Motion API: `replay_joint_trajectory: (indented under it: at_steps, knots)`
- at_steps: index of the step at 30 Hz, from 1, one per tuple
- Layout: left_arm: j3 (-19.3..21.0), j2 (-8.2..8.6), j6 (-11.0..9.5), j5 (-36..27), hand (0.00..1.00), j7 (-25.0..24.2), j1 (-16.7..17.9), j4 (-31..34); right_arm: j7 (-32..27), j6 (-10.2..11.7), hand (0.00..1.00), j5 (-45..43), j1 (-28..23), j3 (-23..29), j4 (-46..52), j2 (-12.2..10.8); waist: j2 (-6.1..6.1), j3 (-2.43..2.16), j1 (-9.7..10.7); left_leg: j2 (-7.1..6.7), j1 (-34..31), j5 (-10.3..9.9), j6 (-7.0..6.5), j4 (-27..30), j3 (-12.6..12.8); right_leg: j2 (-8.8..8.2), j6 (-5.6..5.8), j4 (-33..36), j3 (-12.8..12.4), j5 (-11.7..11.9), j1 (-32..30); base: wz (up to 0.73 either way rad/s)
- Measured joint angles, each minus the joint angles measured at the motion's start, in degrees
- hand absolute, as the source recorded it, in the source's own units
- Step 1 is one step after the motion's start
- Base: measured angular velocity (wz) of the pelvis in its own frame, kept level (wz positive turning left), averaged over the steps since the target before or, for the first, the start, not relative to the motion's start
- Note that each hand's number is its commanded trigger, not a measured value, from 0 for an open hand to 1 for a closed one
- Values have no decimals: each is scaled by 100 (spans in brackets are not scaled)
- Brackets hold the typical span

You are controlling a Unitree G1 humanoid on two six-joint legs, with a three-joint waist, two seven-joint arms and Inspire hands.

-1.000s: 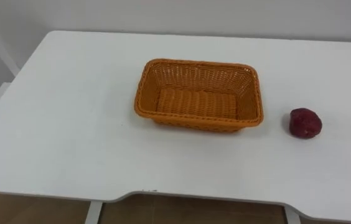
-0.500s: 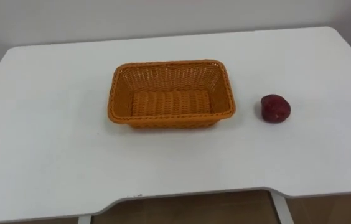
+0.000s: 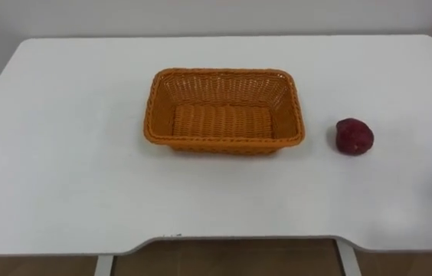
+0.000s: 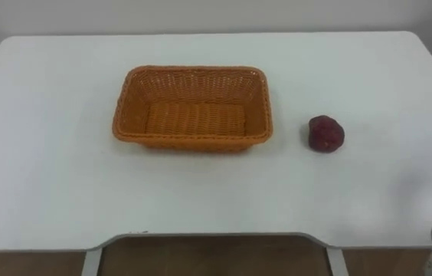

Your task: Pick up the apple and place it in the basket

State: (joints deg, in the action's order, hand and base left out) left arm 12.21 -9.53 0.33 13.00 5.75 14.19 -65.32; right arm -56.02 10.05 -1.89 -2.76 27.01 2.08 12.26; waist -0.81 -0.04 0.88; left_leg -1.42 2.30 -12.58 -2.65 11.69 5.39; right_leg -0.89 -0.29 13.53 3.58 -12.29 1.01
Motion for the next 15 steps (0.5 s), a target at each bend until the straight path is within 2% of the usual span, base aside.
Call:
replay_joint_trajectory:
  at_steps: [3,8,15]
  knots:
    - [-41,0,-26,-3,0,-13,24,9,229,109,0,-99,-48,-415,109,19,-11,6,-121,23,20,0,0,-2,-4,-5,-1,-1,38,1,29,3]
    - [-168,-2,-139,1,0,-53,63,31,937,182,0,-98,-67,-1090,-284,31,8,25,-133,67,6,-2,5,35,-51,-5,-27,-69,126,34,80,4]
    - [-181,-21,-210,6,0,-400,44,31,1633,190,0,-247,-69,-1327,-409,35,35,16,-146,66,-70,2,14,44,-82,7,-29,-82,122,38,17,2]
